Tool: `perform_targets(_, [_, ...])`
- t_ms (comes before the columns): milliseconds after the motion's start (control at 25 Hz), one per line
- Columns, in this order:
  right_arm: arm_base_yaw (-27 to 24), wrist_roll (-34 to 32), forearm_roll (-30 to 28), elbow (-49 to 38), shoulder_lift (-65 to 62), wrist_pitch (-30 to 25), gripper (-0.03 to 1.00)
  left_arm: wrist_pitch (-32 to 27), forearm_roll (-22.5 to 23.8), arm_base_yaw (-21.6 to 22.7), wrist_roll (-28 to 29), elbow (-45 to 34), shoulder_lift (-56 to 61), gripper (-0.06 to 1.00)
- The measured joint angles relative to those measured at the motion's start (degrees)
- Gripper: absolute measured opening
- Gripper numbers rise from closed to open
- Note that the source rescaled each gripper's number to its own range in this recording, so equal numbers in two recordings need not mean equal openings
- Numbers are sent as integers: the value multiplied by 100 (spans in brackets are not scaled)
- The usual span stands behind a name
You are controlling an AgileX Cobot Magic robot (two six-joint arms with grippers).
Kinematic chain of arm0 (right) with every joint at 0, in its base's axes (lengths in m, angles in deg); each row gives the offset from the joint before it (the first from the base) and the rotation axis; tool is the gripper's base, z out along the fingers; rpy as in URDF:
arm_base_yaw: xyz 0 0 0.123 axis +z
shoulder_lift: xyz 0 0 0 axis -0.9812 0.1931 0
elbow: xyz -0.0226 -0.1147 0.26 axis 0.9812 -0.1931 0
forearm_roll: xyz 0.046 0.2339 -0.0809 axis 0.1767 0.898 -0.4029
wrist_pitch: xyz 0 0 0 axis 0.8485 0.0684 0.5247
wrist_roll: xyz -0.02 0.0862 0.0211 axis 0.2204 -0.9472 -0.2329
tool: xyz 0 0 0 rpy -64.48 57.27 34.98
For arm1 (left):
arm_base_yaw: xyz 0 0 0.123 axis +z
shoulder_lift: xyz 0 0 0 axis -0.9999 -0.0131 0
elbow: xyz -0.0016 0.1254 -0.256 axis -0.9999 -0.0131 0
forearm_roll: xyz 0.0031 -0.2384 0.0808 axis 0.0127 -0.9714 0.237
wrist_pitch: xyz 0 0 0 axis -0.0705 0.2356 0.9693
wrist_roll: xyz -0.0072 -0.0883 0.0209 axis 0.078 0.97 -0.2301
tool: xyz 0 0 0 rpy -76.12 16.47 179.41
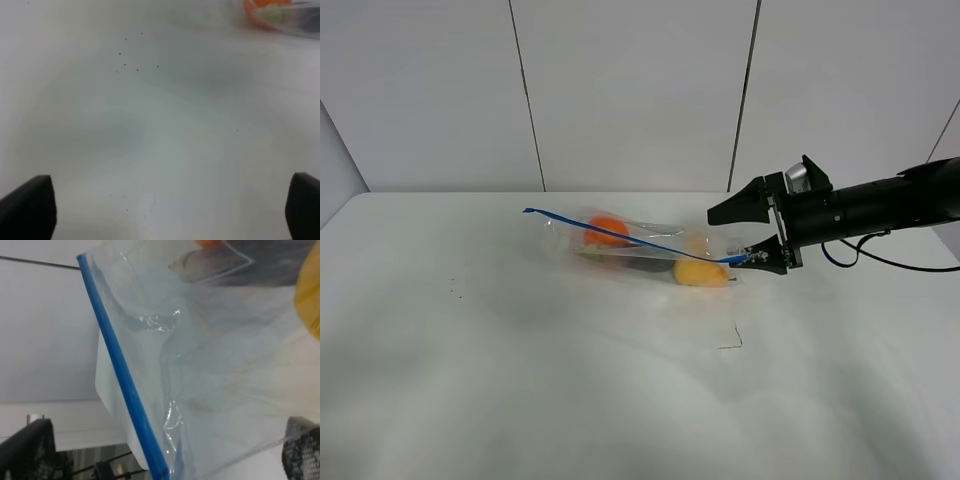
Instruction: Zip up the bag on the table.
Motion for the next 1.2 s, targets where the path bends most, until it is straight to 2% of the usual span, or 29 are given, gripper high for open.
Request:
perform_targets(200, [-96, -89, -335, 0, -7, 69, 100, 0, 0, 0, 0, 0, 0, 100])
perform_targets(280, [-109, -222, -671, 0, -71, 286, 100, 0, 0, 0, 0, 0, 0, 100])
perform_targets(360, [-115, -395, -1273, 0, -242, 665, 100, 0, 0, 0, 0, 0, 0, 100])
perform_targets(520, [-115, -1298, -2913, 0, -843, 1696, 100, 0, 0, 0, 0, 0, 0, 100])
perform_targets(640, [-115, -2449, -4590, 0, -1272, 2219, 100, 0, 0, 0, 0, 0, 0, 100])
perform_targets(760, [-115, -3499, -6205, 0, -1538, 2363, 100, 0, 0, 0, 0, 0, 0, 100])
perform_targets(880, [-115, -4251, -7274, 0, -1686, 2295, 100, 0, 0, 0, 0, 0, 0, 100])
perform_targets(1000, [-115, -4466, -7633, 0, -1834, 2170, 100, 0, 0, 0, 0, 0, 0, 100])
perform_targets(1200, [-115, -4372, -7773, -12, -2258, 2076, 100, 0, 0, 0, 0, 0, 0, 100])
